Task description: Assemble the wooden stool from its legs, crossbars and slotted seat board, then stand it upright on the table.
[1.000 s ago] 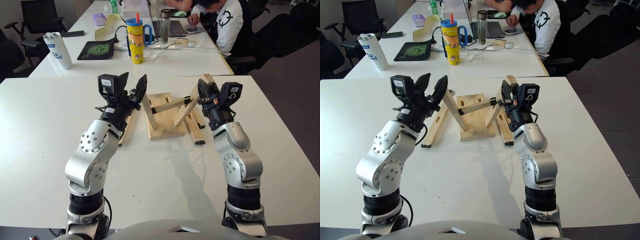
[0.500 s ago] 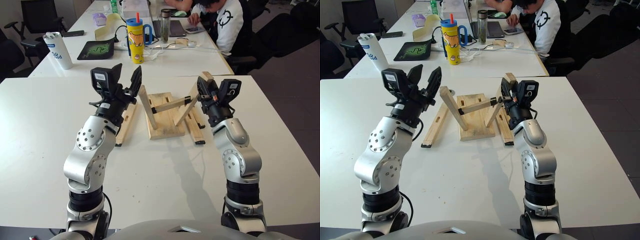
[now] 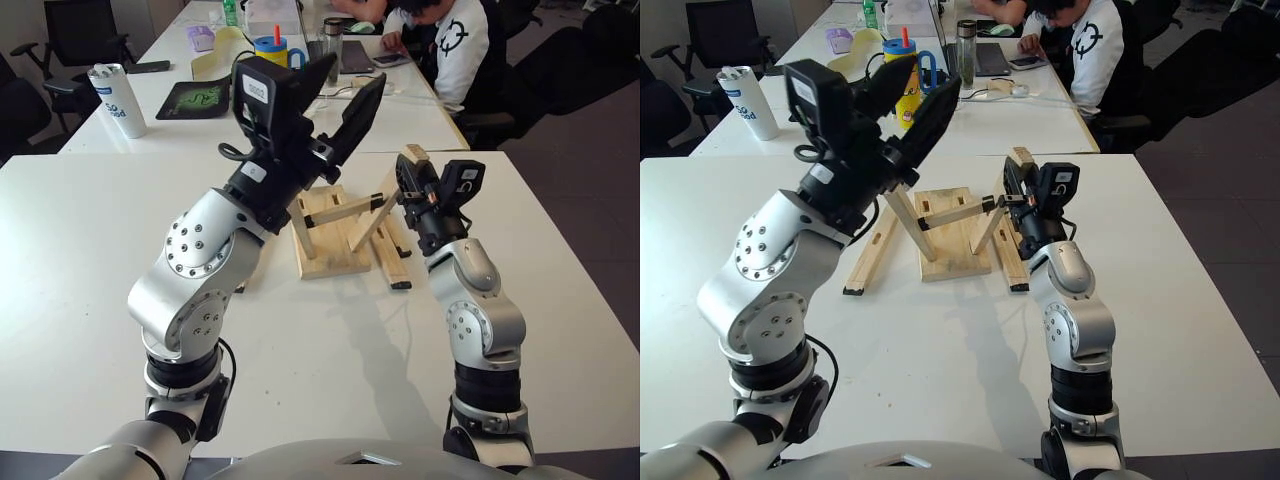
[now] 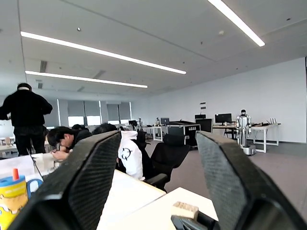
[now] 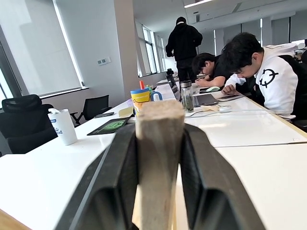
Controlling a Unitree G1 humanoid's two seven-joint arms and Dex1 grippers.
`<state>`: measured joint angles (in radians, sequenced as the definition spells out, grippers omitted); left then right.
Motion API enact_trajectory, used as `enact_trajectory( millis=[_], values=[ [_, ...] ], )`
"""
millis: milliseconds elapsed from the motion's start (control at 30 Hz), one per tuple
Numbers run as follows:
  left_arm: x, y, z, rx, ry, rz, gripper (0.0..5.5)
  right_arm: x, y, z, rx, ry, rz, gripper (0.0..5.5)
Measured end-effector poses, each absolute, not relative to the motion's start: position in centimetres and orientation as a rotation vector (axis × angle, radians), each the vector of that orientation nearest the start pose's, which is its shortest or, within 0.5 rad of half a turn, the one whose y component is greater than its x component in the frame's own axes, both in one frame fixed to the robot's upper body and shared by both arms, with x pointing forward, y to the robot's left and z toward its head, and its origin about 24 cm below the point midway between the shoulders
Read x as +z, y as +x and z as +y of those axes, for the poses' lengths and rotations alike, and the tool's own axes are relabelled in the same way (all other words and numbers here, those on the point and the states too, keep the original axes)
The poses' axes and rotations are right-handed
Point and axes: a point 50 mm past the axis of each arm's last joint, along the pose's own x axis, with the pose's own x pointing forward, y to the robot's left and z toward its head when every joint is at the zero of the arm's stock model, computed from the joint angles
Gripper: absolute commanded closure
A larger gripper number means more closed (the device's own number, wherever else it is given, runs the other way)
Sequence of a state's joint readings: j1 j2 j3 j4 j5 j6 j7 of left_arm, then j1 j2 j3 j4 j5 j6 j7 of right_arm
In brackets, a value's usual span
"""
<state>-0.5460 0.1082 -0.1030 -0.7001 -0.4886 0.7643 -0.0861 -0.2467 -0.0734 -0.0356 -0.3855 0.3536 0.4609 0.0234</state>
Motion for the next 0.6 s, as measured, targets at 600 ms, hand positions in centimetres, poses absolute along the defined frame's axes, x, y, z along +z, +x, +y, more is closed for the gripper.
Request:
enact_trajectory(
  millis=[600],
  values=[
    [19.6,26.4,4.3,-0.676,-0.208,-0.037,4.26,15.1,27.7,-13.5,0.229,0.239,-0.156,4.46]
  ],
)
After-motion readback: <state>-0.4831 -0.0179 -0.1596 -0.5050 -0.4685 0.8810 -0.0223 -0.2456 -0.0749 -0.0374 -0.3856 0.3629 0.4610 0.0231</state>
